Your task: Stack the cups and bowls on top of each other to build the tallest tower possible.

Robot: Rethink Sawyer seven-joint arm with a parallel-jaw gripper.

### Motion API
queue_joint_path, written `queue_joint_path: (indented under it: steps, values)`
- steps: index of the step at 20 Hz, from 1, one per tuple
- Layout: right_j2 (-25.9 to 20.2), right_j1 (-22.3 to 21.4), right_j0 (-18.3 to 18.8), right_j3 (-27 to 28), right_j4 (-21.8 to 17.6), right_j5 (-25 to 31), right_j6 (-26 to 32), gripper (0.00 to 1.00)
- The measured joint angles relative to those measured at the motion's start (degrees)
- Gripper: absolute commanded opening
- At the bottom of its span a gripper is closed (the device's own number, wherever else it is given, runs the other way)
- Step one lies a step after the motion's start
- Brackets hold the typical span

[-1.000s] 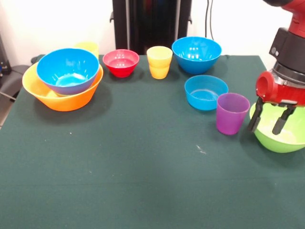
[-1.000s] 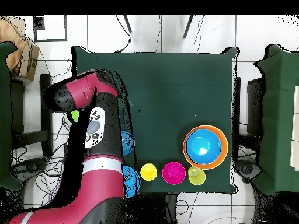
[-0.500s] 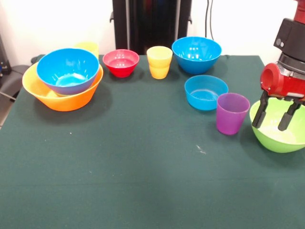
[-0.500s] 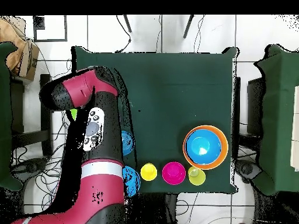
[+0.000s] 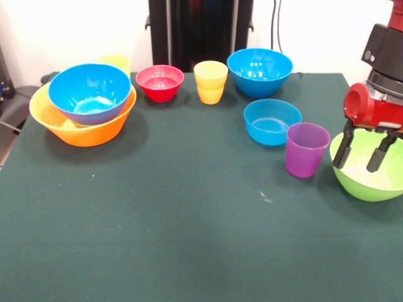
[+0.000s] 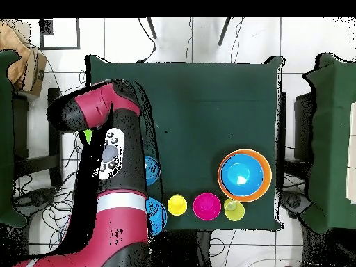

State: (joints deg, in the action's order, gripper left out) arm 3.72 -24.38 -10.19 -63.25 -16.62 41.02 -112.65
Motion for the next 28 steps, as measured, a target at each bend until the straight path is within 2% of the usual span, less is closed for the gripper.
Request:
queue_joint_path:
  steps: [18, 28]
  values:
    - [-0.16, -0.19, -0.02, -0.39, 0.00, 0.00, 0.00, 1.00]
    - [-0.83, -2.14, -0.01, -4.71, 0.00, 0.00, 0.00, 1.00]
